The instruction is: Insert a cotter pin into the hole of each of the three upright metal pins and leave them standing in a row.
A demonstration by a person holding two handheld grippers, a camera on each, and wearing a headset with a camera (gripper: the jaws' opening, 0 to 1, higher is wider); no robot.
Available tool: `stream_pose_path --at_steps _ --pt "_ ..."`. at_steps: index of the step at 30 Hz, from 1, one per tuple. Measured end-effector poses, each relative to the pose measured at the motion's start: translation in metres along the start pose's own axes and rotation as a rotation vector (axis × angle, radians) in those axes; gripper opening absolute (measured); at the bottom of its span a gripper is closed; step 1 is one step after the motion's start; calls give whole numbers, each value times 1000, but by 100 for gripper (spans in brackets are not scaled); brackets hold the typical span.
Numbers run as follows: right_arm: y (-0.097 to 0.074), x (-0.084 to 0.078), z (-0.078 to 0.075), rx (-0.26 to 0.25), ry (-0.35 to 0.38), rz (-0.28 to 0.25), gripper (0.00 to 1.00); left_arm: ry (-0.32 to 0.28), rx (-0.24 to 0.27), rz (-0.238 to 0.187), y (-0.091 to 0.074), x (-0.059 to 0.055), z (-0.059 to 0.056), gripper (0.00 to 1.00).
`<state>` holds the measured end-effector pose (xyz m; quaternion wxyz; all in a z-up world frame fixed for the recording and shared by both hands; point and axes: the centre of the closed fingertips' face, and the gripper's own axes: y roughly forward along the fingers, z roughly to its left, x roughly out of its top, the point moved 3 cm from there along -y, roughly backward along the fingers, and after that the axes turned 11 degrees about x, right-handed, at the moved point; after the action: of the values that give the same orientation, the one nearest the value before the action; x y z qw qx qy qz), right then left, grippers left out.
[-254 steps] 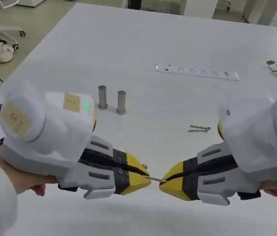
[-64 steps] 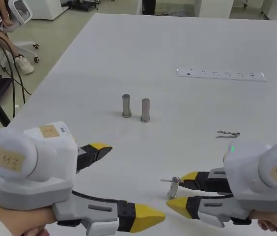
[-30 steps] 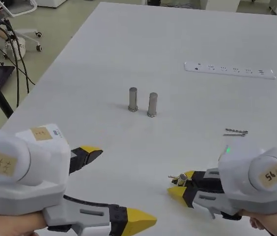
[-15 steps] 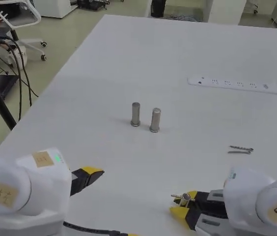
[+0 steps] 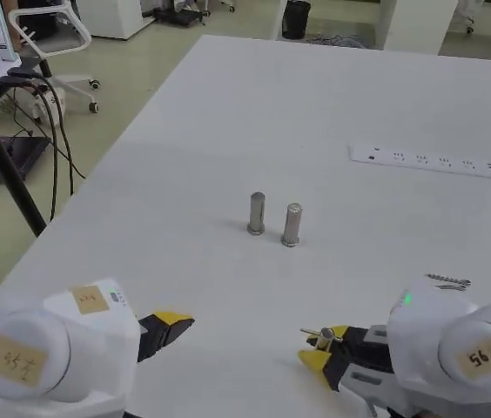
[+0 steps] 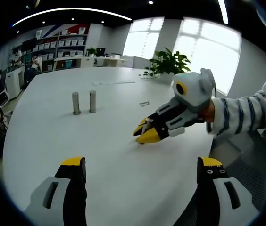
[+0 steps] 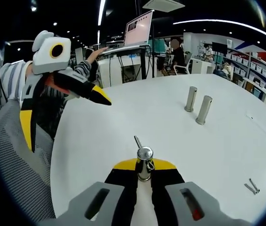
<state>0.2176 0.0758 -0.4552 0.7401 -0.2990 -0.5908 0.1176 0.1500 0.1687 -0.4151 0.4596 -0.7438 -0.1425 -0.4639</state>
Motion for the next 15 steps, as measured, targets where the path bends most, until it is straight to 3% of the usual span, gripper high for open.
stream_pose_path --at_steps 15 --pt "27 25 -15 -19 10 -45 4 -13 27 1 -6 -2 9 97"
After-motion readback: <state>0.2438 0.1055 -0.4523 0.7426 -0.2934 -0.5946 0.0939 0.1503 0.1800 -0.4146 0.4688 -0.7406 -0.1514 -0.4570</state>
